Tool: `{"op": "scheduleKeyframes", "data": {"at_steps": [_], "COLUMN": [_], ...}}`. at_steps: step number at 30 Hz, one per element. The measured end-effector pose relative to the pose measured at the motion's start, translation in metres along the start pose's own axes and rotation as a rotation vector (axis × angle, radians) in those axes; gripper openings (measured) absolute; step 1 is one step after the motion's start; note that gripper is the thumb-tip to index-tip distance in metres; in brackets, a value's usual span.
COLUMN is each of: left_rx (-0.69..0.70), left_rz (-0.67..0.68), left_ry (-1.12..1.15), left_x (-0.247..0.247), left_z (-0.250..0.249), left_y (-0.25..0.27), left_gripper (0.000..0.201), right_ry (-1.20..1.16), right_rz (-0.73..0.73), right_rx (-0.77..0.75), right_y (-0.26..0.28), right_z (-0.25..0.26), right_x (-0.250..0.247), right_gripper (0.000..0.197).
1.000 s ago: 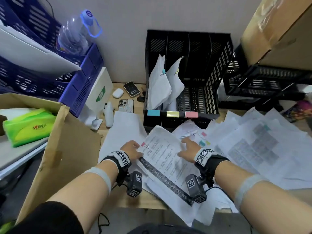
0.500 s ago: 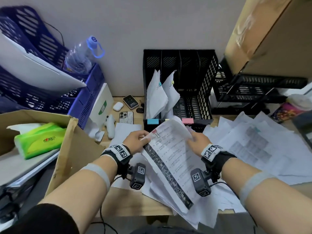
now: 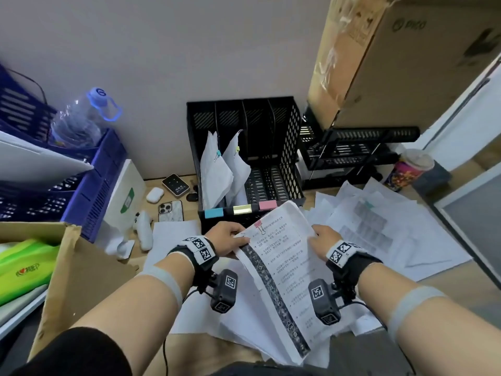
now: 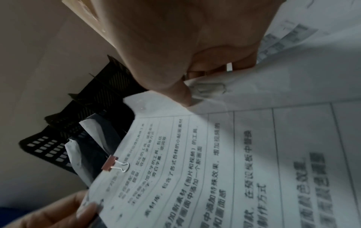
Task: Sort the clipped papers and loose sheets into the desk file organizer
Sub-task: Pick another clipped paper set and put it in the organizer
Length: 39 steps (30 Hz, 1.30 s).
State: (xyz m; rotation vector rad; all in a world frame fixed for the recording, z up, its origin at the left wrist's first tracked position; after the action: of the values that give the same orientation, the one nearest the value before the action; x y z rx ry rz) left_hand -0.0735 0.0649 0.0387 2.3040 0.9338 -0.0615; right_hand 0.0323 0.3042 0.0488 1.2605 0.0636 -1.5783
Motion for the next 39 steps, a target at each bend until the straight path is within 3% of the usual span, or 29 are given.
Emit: {"op": "scheduleKeyframes", "data": {"at_steps": [3,5,6,10,11,13,16,17,20,24,26,29,33,39], "left_rx": [0.027,0.069,0.084,0.157,0.185,0.246,0.339,0.378,0.460,0.347,0.306,0.290,0.191,0.159], "left_rz": [-0.039,-0.097,-0.127,-0.249,-0.259,-0.275,-0.279,-0.248,-0.151,-0.147,-0.205,-0.296,-0.282,-0.290], "left_ry": [-0.024,-0.092,-0.094,-0.043,-0.015,0.077,0.199,0.257,0.358,0.481,0.441,0.197,0.170,0.195], "left_x": [-0.001,-0.006,-0.008,-0.017,-0.019,-0.023,-0.031,-0.032,-0.037,-0.048,-0.049,-0.047,-0.043,-0.039], "left_z": [-0.013,-0.023,-0.029,-0.069,-0.082,-0.110,-0.146,-0.156,-0.177,-0.170,-0.159,-0.139,-0.121,-0.115], "left_y": [-0.004,-0.007,-0.008,-0.008,-0.006,-0.001,0.010,0.015,0.023,0.008,0.001,-0.015,-0.033,-0.047], "left_gripper": [0.014,0.008,0.004,0.007,0.007,0.009,0.022,0.022,0.033,0.060,0.051,0.031,0.041,0.041], "right_ry": [0.046,0.116,0.123,0.170,0.205,0.268,0.316,0.316,0.268,0.122,-0.014,-0.168,-0.216,-0.277], "right_rz": [-0.152,-0.315,-0.310,0.173,0.210,0.140,-0.032,-0.072,-0.117,-0.180,-0.158,-0.130,-0.085,-0.161], "right_rx": [0.006,-0.080,-0.136,-0.184,-0.196,-0.250,-0.320,-0.345,-0.451,-0.510,-0.530,-0.555,-0.571,-0.571], "right_y": [0.005,0.012,0.016,0.030,0.034,0.039,0.038,0.037,0.034,0.026,0.020,0.005,-0.022,-0.053], "right_z": [0.003,0.015,0.025,0.069,0.079,0.098,0.121,0.128,0.146,0.158,0.161,0.164,0.169,0.183], "right_x": [-0.013,-0.026,-0.029,-0.014,-0.013,-0.020,-0.044,-0.054,-0.084,-0.119,-0.131,-0.140,-0.139,-0.131], "right_gripper": [0.035,0.044,0.046,0.085,0.088,0.075,0.030,0.025,0.034,0.032,0.032,0.036,0.037,0.035]}}
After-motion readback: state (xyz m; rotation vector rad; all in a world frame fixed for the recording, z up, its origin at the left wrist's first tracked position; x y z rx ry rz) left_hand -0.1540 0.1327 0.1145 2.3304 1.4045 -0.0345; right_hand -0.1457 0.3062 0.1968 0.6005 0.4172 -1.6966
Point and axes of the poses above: each hand's wrist, its own y-axis away from the middle knuckle, its own x-axis out of the palm, z = x × y, the point moved 4 cm from there along -y, towards the middle knuckle, and after that the axes turned 4 degrees about z, right-handed, at the moved point
